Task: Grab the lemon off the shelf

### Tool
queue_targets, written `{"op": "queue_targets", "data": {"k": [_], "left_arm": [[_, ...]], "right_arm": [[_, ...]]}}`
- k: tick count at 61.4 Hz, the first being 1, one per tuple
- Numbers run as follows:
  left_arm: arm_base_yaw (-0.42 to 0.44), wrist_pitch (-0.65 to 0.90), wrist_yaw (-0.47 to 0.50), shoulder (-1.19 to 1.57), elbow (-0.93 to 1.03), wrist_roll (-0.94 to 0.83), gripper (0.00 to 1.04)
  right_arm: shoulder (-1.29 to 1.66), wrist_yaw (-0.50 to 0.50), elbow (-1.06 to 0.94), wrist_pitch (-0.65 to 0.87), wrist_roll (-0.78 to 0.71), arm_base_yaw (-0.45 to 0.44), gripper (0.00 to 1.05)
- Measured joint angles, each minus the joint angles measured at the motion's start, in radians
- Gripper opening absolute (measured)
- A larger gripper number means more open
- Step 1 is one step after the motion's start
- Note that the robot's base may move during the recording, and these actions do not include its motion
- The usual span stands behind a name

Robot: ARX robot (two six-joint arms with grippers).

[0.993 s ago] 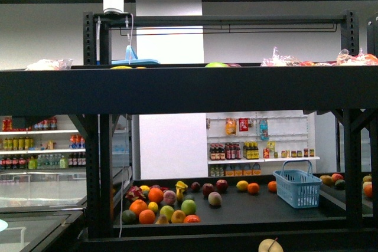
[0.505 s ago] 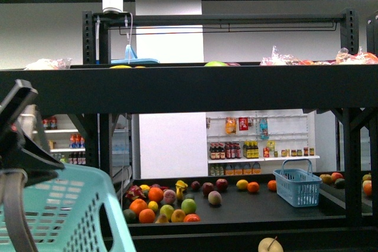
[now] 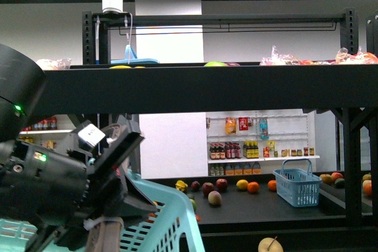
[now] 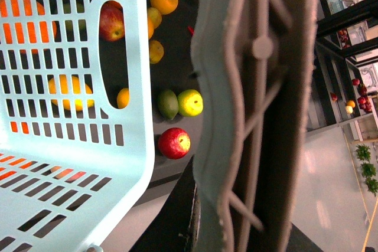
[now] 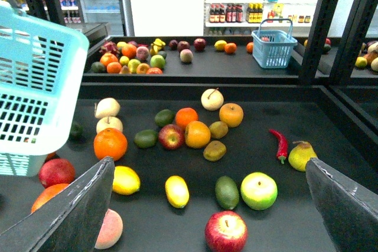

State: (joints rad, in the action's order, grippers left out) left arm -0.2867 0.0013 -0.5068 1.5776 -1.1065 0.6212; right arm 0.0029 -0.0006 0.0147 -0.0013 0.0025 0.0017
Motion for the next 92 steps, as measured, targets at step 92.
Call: {"op": "queue_targets", "data": {"k": [92], "left_arm": [[-0.074,0.015,0.047,0.068,-0.035,0.004,0.12]], "right_arm": [[2.356,-0.189,1.192,0.351,-0.243,-0.049,0.97]]}}
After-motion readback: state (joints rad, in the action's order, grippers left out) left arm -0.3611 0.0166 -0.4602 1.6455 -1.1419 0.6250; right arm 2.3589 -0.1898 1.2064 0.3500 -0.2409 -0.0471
